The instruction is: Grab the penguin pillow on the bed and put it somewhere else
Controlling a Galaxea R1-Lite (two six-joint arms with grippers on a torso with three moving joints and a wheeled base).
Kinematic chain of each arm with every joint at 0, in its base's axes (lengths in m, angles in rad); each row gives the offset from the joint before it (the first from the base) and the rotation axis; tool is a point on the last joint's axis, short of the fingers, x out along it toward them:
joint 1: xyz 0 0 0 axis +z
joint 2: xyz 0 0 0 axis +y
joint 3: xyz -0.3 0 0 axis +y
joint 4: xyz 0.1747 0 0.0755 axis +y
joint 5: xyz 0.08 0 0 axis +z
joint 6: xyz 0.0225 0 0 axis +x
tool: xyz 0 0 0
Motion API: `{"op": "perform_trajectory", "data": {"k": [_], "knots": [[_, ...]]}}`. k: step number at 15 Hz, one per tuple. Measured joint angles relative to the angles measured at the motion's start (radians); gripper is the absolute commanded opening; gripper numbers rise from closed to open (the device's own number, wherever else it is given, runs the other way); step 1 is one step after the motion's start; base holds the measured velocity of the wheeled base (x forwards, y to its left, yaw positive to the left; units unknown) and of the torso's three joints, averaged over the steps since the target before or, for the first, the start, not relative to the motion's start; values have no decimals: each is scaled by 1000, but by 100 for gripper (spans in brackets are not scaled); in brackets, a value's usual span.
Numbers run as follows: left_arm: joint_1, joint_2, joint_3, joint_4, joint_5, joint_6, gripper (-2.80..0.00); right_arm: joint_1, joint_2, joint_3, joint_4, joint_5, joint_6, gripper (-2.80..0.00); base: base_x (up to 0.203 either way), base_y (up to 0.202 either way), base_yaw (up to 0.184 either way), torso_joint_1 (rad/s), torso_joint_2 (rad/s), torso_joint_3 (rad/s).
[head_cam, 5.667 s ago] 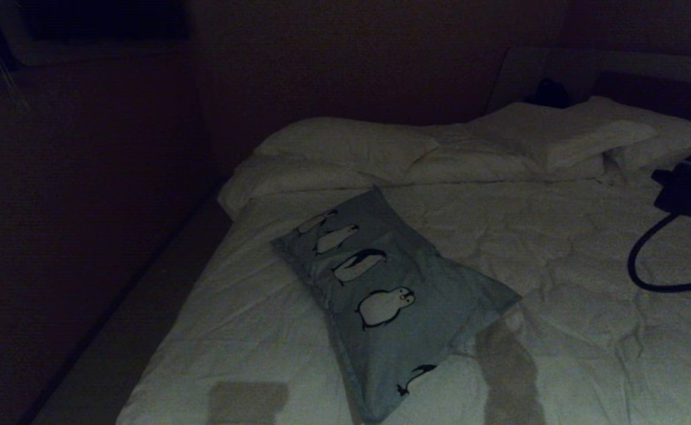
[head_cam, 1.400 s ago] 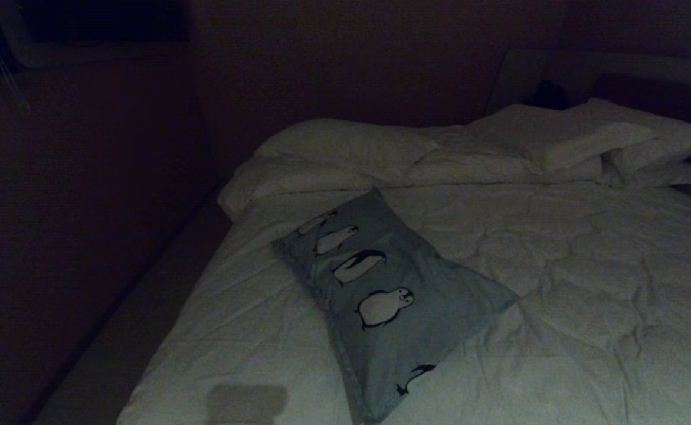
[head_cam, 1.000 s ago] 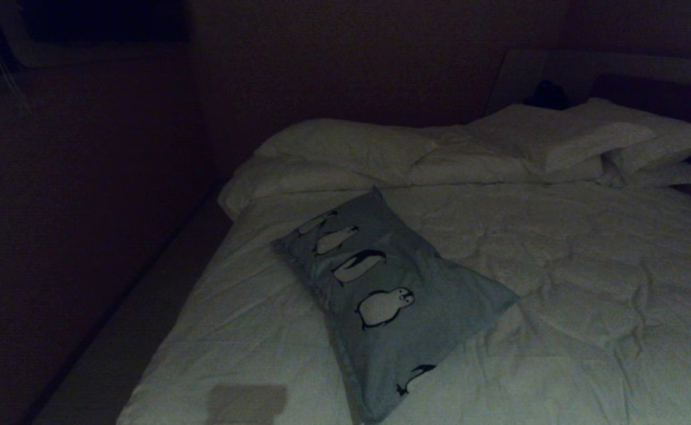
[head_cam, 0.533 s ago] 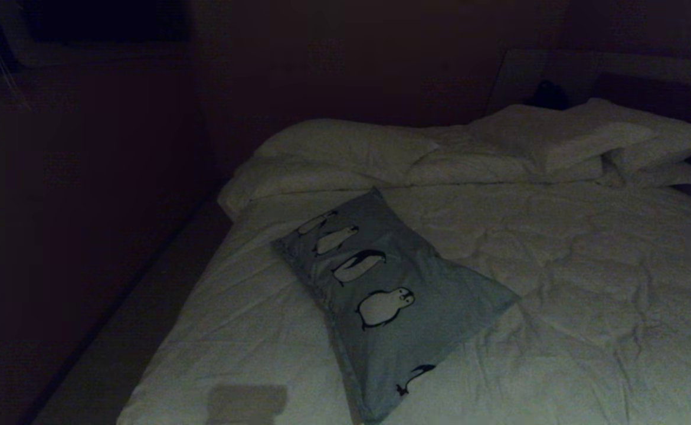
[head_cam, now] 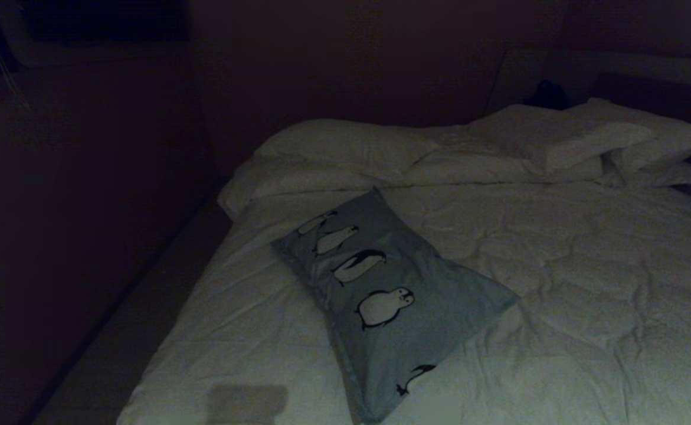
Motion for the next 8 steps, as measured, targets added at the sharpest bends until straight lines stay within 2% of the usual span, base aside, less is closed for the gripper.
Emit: {"op": "perform_trajectory", "data": {"k": [8], "knots": [[0,0,0,-1,0,0,-280,0,0,0,-1,0,5,-280,0,0,0,0,0,0]]}}
